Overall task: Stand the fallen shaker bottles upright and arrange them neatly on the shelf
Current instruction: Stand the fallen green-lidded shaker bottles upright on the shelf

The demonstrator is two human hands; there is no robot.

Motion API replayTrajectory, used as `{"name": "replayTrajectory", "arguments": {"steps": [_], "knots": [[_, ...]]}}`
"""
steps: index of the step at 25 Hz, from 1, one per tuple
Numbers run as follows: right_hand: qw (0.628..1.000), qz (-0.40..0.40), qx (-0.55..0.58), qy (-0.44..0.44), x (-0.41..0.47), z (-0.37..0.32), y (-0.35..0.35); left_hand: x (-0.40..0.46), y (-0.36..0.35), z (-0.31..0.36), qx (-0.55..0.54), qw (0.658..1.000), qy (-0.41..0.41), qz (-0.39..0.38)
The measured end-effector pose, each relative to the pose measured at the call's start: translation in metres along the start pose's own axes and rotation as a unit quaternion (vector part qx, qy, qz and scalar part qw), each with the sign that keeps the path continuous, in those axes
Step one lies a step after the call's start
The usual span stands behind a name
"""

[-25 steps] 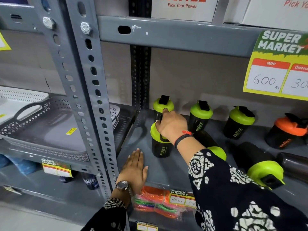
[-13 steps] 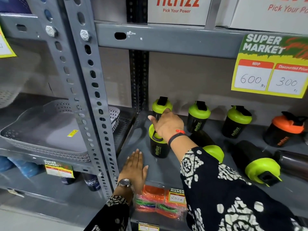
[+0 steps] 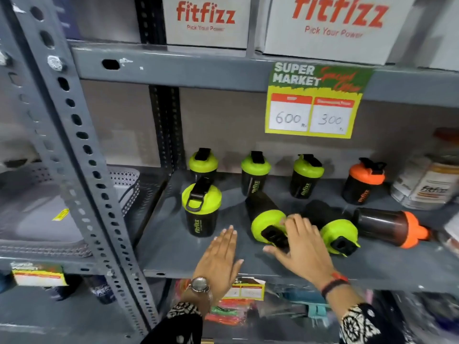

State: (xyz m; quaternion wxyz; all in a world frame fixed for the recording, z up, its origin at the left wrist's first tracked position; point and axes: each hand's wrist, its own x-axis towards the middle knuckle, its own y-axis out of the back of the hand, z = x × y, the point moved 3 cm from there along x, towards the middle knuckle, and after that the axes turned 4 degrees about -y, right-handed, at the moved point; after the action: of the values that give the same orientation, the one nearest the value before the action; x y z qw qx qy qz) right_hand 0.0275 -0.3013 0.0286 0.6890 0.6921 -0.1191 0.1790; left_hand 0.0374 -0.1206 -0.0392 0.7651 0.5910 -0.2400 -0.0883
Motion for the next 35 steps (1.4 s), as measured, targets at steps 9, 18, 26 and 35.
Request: {"name": "replayTrajectory", "arguments": {"steps": [9, 18, 26, 35], "knots": [[0.997, -0.05, 0.021, -0.061, 0.0, 0.0, -0.023, 0.024, -0.019, -0.005, -0.004, 0.998, 0.046, -0.043], [0.994, -0.043, 0.092, 0.034, 0.068, 0.012, 0.032, 0.022, -0.023, -0.007, -0.015, 0.996, 0.06, -0.059], [0.974, -0.21, 0.054, 0.062, 0.115, -0.011, 0.035, 0.024, -0.025, -0.006, -0.024, 0.999, 0.017, -0.036], [0.988, -0.137, 0.044, -0.053, 0.111, -0.026, 0.039, 0.023, -0.023, -0.005, -0.016, 0.999, 0.012, -0.03]]}}
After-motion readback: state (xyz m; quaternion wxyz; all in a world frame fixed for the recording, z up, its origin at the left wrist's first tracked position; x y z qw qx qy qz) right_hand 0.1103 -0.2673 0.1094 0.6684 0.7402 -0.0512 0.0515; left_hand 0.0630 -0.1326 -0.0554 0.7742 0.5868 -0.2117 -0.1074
